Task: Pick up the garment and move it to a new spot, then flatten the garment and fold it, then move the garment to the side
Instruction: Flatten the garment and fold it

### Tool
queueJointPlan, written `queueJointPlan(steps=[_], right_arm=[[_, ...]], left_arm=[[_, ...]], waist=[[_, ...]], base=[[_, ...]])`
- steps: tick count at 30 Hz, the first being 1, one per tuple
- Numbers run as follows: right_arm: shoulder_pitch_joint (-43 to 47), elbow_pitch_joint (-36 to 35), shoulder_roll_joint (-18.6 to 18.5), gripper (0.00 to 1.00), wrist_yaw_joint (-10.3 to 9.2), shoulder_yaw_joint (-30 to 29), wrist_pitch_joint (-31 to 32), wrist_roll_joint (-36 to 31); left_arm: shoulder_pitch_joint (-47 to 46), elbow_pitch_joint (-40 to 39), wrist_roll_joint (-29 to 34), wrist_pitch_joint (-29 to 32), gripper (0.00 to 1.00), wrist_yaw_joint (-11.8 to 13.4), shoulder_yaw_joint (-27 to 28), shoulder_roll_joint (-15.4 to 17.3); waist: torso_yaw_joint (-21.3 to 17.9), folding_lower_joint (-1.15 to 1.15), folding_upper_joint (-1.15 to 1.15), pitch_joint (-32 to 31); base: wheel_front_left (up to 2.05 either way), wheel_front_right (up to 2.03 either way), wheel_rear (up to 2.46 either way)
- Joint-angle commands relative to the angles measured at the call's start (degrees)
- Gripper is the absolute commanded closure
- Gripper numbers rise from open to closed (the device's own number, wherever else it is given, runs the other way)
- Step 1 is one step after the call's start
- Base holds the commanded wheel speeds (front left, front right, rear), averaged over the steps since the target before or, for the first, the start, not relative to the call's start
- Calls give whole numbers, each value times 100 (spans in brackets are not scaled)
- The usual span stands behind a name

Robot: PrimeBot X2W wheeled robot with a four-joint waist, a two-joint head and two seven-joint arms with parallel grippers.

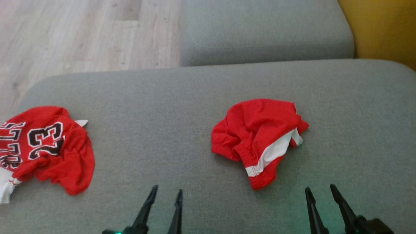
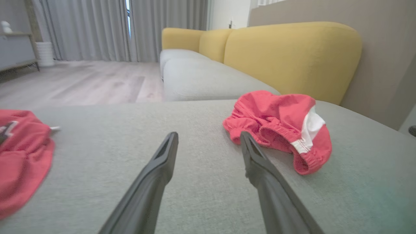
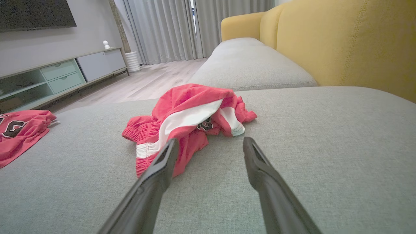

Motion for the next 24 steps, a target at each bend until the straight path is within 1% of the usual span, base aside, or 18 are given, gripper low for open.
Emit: queueJointPlan(steps=[1,3,4,6,12,17,18,20,24], right_arm=[[-384,-223,-60,0,-4,143,-14,-79],[-432,-235,-60,0,-4,140,-14,-104],[-488,-239,-60,0,-4,146,-14,-129],[-587,-251,-60,0,-4,172,-14,-163],[-835,-240,-60,0,-4,228,-14,-254],[-939,-232,-60,0,-4,245,-14,-281],[-939,-232,-60,0,-4,245,-14,-281],[-964,-224,-60,0,-4,236,-14,-285],[-1021,-218,-60,0,-4,238,-14,-280]], left_arm=[[-474,39,-181,-55,0,-114,-2,-87],[-703,362,-479,-55,0,-284,-193,-87],[-976,729,-906,-55,0,-452,-423,-87],[-1339,1079,-1335,-48,0,-572,-687,-87],[-2332,1845,-2789,251,0,-824,-1511,-87],[-2860,2188,-3773,492,0,-941,-2137,-87],[-2860,2188,-3773,492,0,-941,-2137,-87],[-3026,2291,-4013,500,0,-958,-2330,-87],[-3294,2541,-4236,370,0,-972,-2573,-87]], waist=[[-89,0,0,165],[-133,0,0,273],[-195,0,0,394],[-268,0,0,573],[-539,0,0,931],[-786,0,0,1112],[-786,0,0,1112],[-869,0,0,1161],[-1024,0,0,1245]], base=[[0,0,0],[0,0,0],[0,0,0],[0,0,0],[0,0,0],[0,0,0],[0,0,0],[0,0,0],[0,0,0]])
